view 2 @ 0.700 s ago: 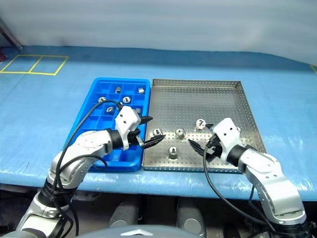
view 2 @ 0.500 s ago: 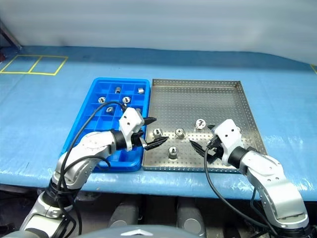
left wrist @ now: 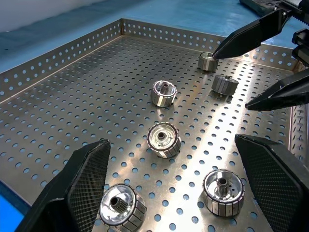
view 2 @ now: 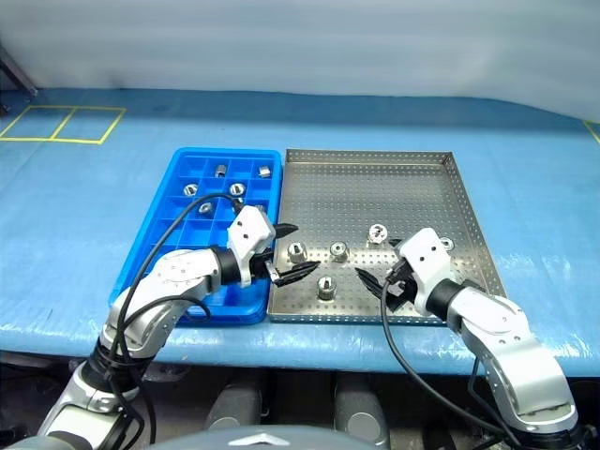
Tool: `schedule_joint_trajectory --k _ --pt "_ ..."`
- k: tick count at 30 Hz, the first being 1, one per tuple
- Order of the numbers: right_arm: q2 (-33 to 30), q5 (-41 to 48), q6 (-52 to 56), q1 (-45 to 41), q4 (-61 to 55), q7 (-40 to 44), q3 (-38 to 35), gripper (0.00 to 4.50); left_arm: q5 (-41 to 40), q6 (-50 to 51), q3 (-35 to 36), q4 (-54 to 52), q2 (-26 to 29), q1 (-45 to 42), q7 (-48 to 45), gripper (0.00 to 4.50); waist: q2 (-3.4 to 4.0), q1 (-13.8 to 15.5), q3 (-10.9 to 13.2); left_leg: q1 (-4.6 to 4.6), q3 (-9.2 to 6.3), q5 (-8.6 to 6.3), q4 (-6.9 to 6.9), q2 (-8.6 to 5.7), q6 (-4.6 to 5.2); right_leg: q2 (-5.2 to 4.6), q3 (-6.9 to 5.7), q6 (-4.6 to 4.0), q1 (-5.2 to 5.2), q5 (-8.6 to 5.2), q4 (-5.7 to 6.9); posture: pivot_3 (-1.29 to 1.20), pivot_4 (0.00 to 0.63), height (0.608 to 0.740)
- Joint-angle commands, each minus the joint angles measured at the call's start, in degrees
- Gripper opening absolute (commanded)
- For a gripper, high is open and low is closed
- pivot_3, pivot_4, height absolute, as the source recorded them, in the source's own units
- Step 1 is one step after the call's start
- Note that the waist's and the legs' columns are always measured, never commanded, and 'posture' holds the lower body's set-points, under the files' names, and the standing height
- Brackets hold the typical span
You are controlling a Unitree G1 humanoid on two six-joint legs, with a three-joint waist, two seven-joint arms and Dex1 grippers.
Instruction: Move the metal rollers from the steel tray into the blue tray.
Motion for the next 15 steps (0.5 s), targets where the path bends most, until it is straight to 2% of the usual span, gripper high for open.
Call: schedule_joint_trajectory --k 1,11,15 --pt "0.58 -0.23 -1.44 -0.16 -0.87 -0.62 -0.94 4.47 0.24 -0.07 -0.36 -1.53 0.35 -0.87 -0.86 4.50 0.00 0.00 0.00 0.00 0.00 0.00 0.00 0.00 0.00 0.00 0.00 0.00 0.00 0.00 0.00 -0.02 0.150 0.740" --pt "0.83 -0.73 -1.29 1.26 -2.31 -1.18 -0.60 4.47 0.01 -0.22 -1.69 -0.32 -0.46 -2.02 -2.70 4.50 0.01 -0.11 0.00 0.00 0.00 0.00 0.01 0.00 0.00 0.00 0.00 0.00 0.00 0.00 0.00 -0.06 0.150 0.740" --pt "0.66 -0.88 -1.37 1.76 -2.49 -1.51 -1.13 4.47 1.25 -0.13 -5.86 1.98 -0.84 -3.07 -4.60 4.50 0.01 -0.21 -0.01 0.01 0.00 0.00 0.03 0.00 0.00 0.01 0.01 0.01 0.01 0.01 0.01 -0.07 0.150 0.740"
